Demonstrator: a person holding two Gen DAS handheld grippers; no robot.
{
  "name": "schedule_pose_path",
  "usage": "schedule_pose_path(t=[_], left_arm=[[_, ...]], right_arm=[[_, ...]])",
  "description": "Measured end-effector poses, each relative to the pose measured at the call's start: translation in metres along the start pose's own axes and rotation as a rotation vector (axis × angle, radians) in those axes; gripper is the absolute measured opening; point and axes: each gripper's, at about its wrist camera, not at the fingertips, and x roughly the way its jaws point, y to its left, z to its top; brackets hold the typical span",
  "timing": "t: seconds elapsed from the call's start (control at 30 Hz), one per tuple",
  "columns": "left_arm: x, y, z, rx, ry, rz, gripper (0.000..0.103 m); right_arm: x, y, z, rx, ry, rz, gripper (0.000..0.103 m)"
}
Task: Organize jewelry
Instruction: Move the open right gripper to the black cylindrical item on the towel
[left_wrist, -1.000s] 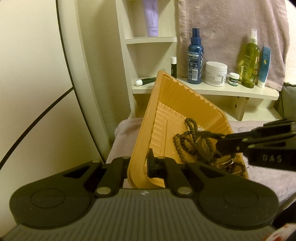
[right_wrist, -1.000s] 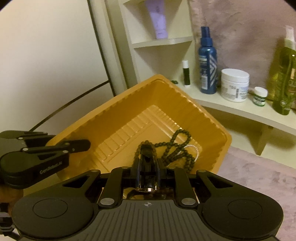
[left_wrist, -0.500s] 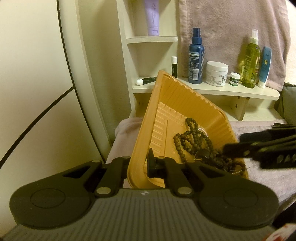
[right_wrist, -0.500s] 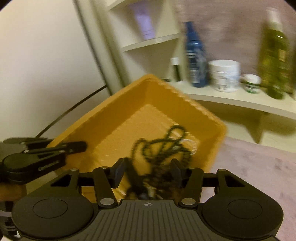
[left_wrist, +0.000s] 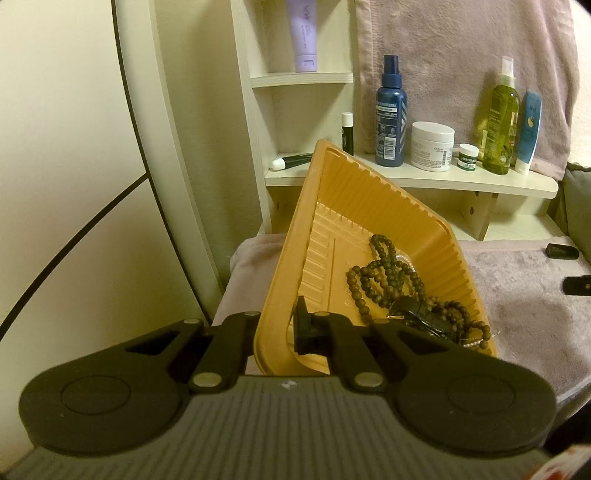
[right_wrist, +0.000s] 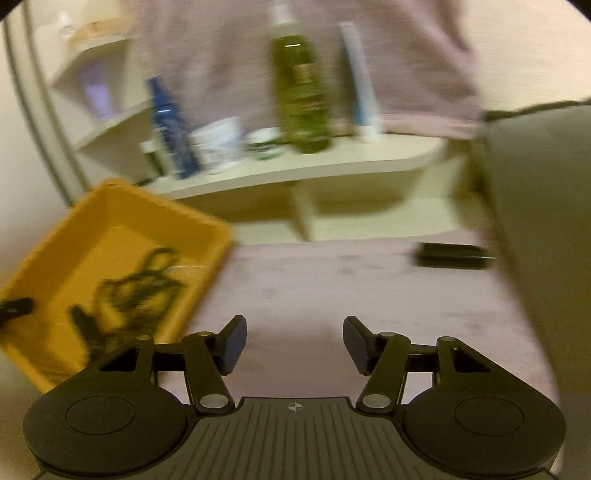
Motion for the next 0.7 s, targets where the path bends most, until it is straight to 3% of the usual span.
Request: schedule_pose_path(t=[0.17, 0.4, 0.7], left_arm=[[-0.001, -0.002, 0.001, 0.005, 0.000, 0.004, 0.005], [-0.001, -0.002, 0.002, 0.008, 0.002, 0.008, 0.005], [0.000, -0.001, 0.002, 0.003, 0.012, 0.008, 0.005]], right_arm=[[-0.008, -0.033, 0.001, 0.036, -0.029, -0.116, 0.063], [0.000, -0.057, 0.007, 0.077, -0.063, -0.204, 0.084], [0.034, -0.066, 0.021, 0.052, -0.099, -0.273, 0.085]])
